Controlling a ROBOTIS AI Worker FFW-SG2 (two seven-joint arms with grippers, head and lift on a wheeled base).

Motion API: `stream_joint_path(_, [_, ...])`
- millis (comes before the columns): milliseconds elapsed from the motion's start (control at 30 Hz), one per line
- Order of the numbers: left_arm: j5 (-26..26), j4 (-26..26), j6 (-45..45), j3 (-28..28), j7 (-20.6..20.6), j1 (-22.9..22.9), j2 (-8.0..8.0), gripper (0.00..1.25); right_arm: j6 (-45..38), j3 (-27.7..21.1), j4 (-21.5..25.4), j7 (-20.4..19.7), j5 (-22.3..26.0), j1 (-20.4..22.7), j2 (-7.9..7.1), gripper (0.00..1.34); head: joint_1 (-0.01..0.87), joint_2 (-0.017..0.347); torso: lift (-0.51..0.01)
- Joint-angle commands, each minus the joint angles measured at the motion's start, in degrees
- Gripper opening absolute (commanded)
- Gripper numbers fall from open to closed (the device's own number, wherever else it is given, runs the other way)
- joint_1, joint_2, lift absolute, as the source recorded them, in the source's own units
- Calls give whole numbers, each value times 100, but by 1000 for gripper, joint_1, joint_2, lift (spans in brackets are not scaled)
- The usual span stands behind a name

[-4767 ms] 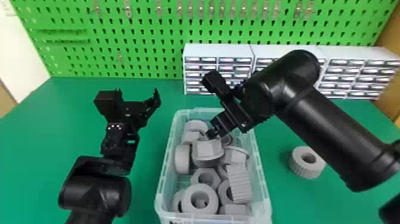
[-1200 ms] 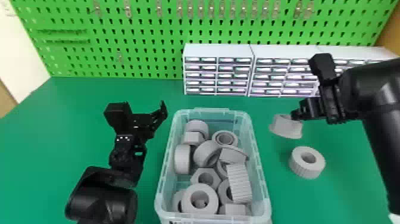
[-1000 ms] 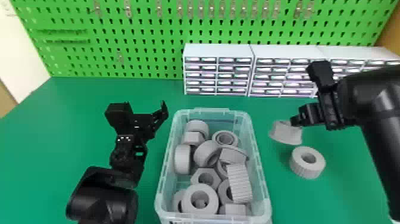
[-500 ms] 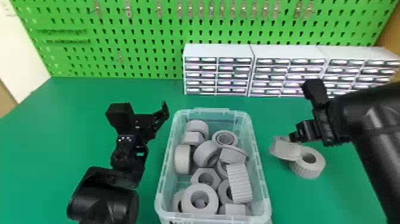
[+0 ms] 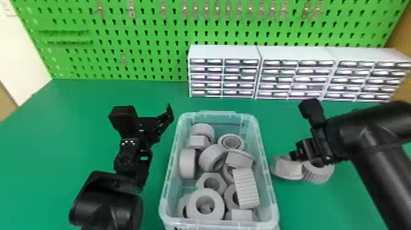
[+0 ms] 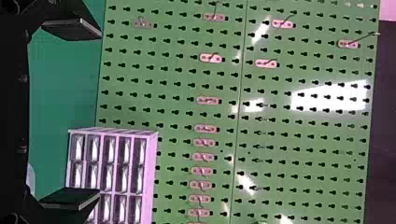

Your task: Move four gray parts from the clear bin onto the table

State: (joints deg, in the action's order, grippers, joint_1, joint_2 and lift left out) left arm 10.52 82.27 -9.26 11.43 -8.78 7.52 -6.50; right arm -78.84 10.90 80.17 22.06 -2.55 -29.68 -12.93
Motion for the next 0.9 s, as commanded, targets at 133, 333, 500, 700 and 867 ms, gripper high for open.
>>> stream_joint_path(133, [2, -1, -6, 0, -1, 4, 0, 1151, 44, 105, -212, 0, 53, 85, 1, 339, 693, 72, -52])
stream_joint_path(333, [2, -1, -6, 9, -1, -5, 0, 1151, 44, 105, -212, 0, 79, 112, -8, 339, 693, 72, -52])
stream_joint_path(500, [11, 8, -6, 0, -1, -14, 0, 1151, 44, 105, -212, 0, 79, 120, -16, 341, 693, 72, -52])
stream_joint_path(700, [11, 8, -6, -9, -1, -23, 0, 1149, 36, 122, -212, 0, 62, 120, -16, 385, 693, 72, -52])
stream_joint_path(867, [11, -1, -6, -9, -1, -31, 0, 1151, 36, 114, -203, 0, 62, 112, -16, 473, 693, 72, -52])
